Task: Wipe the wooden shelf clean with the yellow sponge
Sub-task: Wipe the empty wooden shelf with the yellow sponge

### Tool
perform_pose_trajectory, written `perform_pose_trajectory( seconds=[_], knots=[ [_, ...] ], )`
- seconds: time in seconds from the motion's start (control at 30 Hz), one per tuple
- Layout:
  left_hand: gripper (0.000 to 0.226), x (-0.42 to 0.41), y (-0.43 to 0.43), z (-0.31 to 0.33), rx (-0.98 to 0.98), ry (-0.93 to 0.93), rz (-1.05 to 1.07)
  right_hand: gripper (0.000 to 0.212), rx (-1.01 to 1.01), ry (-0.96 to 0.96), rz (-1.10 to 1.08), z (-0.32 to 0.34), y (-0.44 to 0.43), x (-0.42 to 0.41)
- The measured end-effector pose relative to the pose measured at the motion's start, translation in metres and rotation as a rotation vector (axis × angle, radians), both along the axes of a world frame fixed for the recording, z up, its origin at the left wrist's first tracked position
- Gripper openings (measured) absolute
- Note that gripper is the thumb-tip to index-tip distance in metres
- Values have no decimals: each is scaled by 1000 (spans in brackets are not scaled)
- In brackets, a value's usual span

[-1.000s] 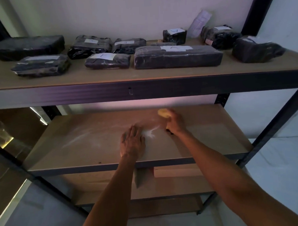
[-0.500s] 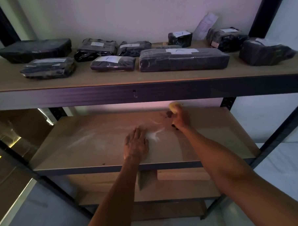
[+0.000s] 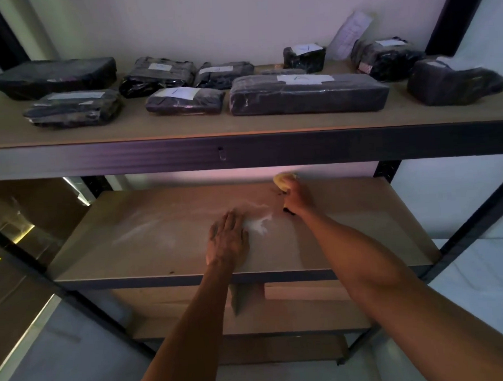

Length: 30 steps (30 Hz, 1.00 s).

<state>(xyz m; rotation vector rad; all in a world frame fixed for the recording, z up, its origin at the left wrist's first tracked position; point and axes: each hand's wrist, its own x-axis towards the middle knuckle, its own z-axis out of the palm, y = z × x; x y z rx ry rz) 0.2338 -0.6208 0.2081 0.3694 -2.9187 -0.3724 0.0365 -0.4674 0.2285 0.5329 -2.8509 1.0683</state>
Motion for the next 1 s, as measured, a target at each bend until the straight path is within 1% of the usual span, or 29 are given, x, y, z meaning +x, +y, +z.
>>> perform_pose_trajectory(
  seconds=[0.03, 0.13, 0.2, 0.23, 0.3, 0.33, 0.37, 0.43, 0.5, 0.57, 0.6, 0.63, 0.67, 0.73, 0.8, 0.83, 0.87, 0.97, 1.0],
  knots=[
    [54, 0, 1, -1, -5, 4, 1, 52, 25, 5, 32, -1, -8, 7],
    [55, 0, 1, 1, -35, 11, 20, 53, 52, 6, 280, -12, -39, 32],
    [55, 0, 1, 1, -19, -3, 14, 55, 34, 8, 350, -12, -41, 40],
    [55, 0, 1, 1, -20, 9, 8, 56, 2, 25, 307, -9, -37, 36],
    [53, 1, 0, 2, -16, 32, -7, 54, -46, 59, 107, 2, -24, 22],
    [52, 1, 0, 3, -3, 38, -10, 50, -34, 65, 17, 4, -17, 15],
    [51, 2, -1, 2, 4, 42, -9, 48, 8, 55, -34, 3, -14, 12],
    [52, 2, 0, 0, -4, 40, -1, 50, 88, 27, -30, 0, -17, 18],
    [53, 0, -1, -2, -10, 34, 3, 57, 98, 28, 105, -5, -31, 34],
    [54, -2, -1, -3, -7, 29, 9, 58, 109, 18, 297, -10, -41, 46],
    [54, -3, -2, -4, -8, 26, 9, 57, 98, -11, 354, -14, -41, 47],
    [54, -3, -1, -4, -8, 29, 11, 58, 63, -13, 348, -17, -36, 43],
    [54, -2, -1, -4, -11, 39, 14, 60, 24, 20, 284, -17, -29, 35],
    [54, 0, -2, -4, -3, 51, 15, 64, -24, 42, 78, -9, 0, 22],
    [54, 2, -1, -5, 16, 43, 13, 59, 48, 12, -71, -6, 25, 19],
    [54, 3, 0, -5, 17, 38, 15, 57, 77, -4, -69, -4, 28, 27],
    [54, 3, 2, -5, 15, 35, 19, 57, 81, -19, -25, -3, 24, 38],
    [54, 5, 3, 0, 28, 16, 20, 53, 35, -5, 276, -4, -3, 69],
    [55, 8, 3, 1, 34, 13, 11, 52, 24, 8, 332, -6, -8, 69]
  ],
)
